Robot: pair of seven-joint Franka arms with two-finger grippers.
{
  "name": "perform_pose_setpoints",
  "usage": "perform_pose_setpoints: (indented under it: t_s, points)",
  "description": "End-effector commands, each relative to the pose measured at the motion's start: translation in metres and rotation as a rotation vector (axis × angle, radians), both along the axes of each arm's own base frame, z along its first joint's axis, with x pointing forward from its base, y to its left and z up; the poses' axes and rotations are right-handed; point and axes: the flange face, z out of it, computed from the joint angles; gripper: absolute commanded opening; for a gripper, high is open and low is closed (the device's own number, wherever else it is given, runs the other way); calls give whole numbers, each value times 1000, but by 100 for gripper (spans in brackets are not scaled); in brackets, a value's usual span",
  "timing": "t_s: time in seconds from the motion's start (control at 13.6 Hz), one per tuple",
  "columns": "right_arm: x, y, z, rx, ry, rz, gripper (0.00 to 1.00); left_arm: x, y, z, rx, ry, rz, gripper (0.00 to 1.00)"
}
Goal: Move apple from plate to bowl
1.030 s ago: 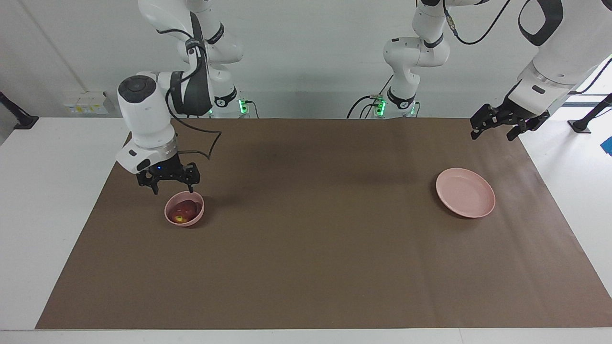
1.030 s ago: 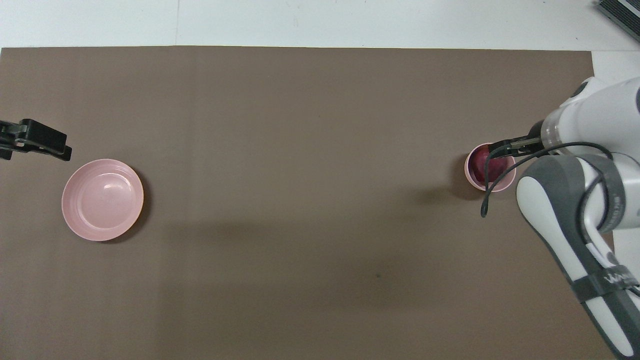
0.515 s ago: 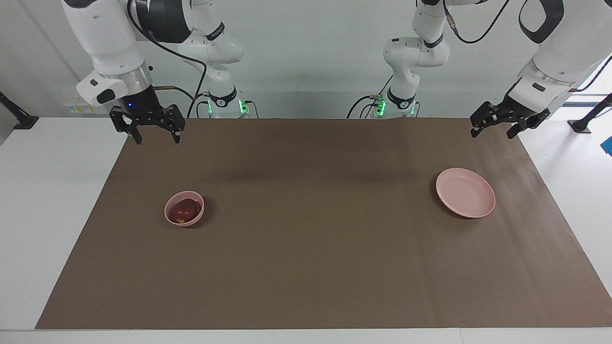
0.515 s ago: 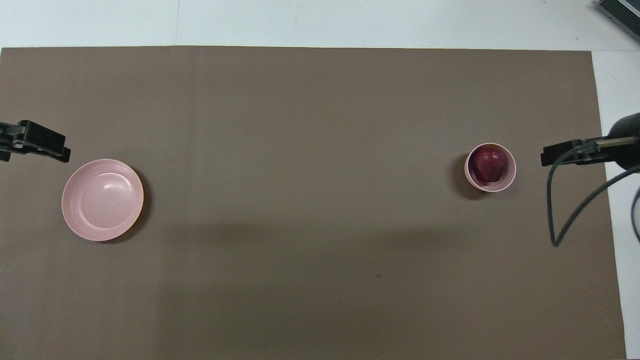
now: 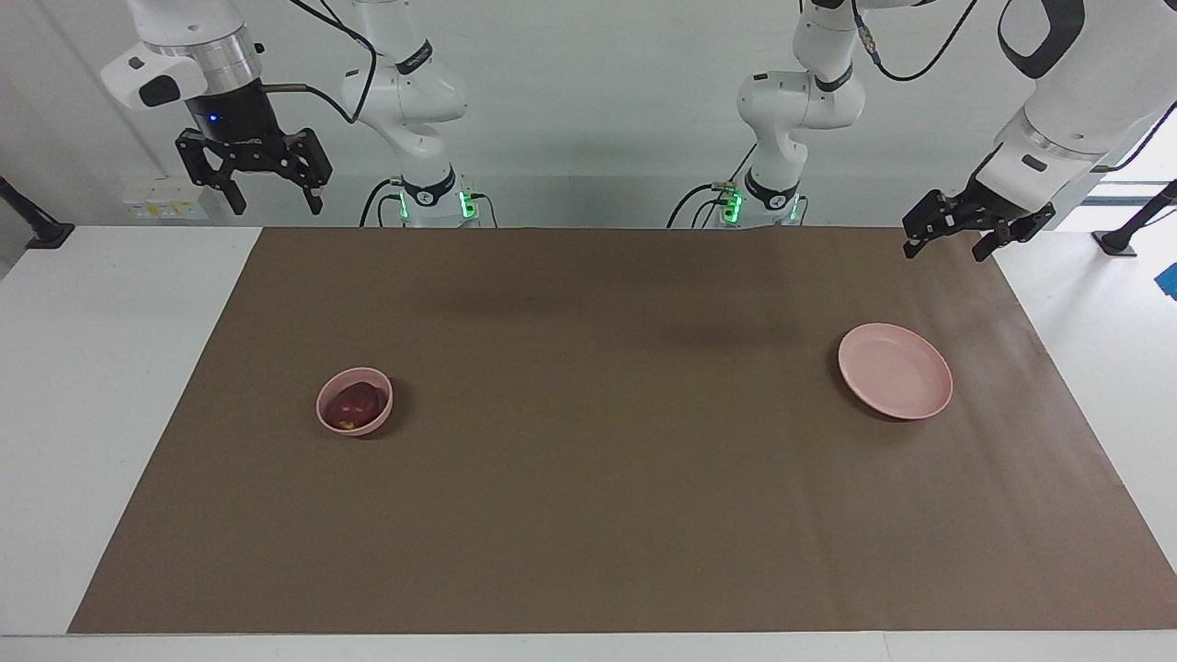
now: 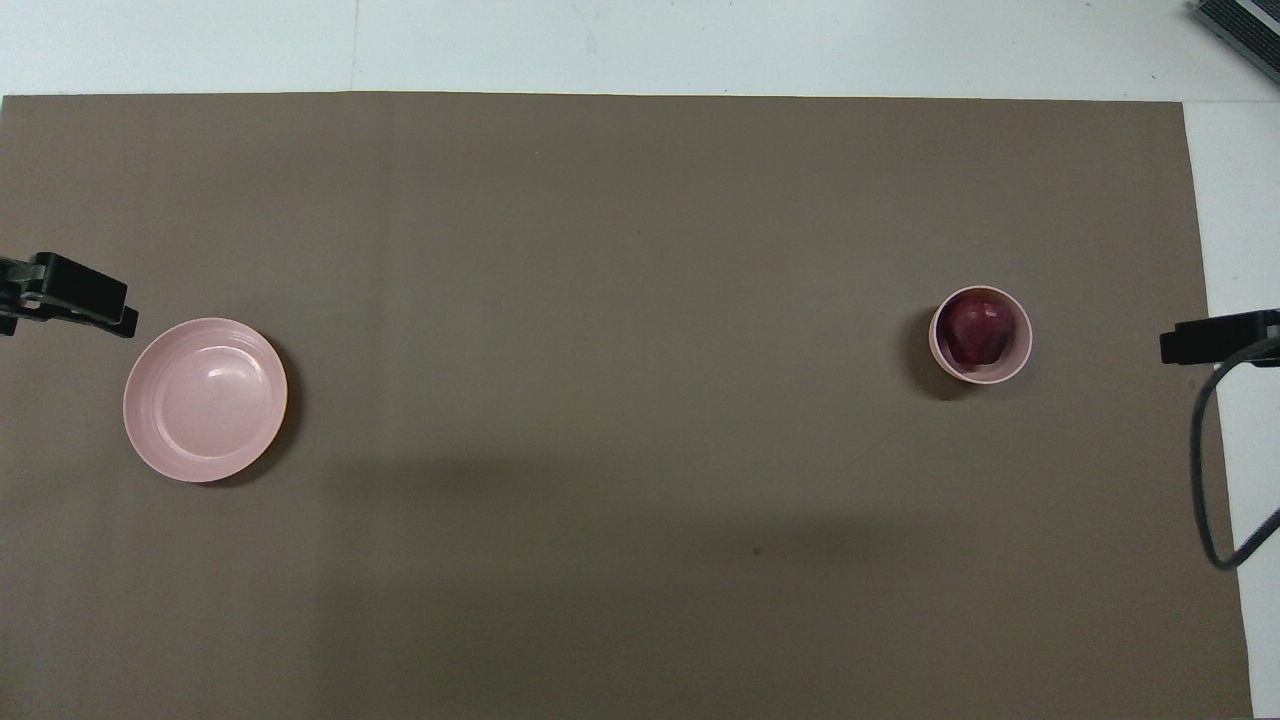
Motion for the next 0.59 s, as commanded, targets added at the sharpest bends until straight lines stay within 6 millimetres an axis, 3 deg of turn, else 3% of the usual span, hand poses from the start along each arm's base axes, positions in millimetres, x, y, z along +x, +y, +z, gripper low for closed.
perform_pose_setpoints:
  t_s: [0.0, 0.52]
  points:
    - [-6, -2, -8, 22, 10, -24, 100, -31, 6, 2, -16, -34, -1, 100]
    - [-12, -4, -8, 24, 45, -26, 100, -33, 8, 3, -7, -25, 0, 100]
